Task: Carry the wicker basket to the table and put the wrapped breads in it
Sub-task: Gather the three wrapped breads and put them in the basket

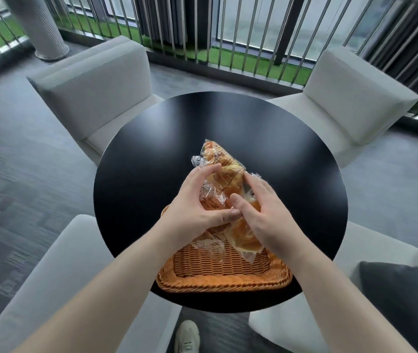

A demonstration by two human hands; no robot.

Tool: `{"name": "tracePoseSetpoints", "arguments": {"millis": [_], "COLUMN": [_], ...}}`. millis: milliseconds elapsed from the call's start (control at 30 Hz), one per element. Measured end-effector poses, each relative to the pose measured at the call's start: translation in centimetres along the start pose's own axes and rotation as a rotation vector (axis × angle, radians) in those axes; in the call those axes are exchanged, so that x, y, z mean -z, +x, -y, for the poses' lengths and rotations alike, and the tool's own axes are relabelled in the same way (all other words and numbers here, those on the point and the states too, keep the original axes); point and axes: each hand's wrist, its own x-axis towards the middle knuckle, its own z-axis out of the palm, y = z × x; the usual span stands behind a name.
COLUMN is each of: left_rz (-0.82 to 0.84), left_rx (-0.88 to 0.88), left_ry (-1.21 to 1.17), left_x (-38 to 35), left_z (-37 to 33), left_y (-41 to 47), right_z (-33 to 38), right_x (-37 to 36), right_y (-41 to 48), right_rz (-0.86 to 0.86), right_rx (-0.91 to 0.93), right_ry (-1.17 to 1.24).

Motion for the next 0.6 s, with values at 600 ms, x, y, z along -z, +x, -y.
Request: {"name": "tracePoseSetpoints", "arguments": {"millis": [600], "left_rz": [-0.041], "left_rx": [0.048], "left_ry": [0.018], "left_x": [-5.9], "left_z": [1.3], "left_y": [-8.1], "right_z": [-4.8], "right_x": [-1.0], "right_y": [-7.5], "right_rz": [0.055], "right_rx": [0.062], "right_ry": [-0.033]}}
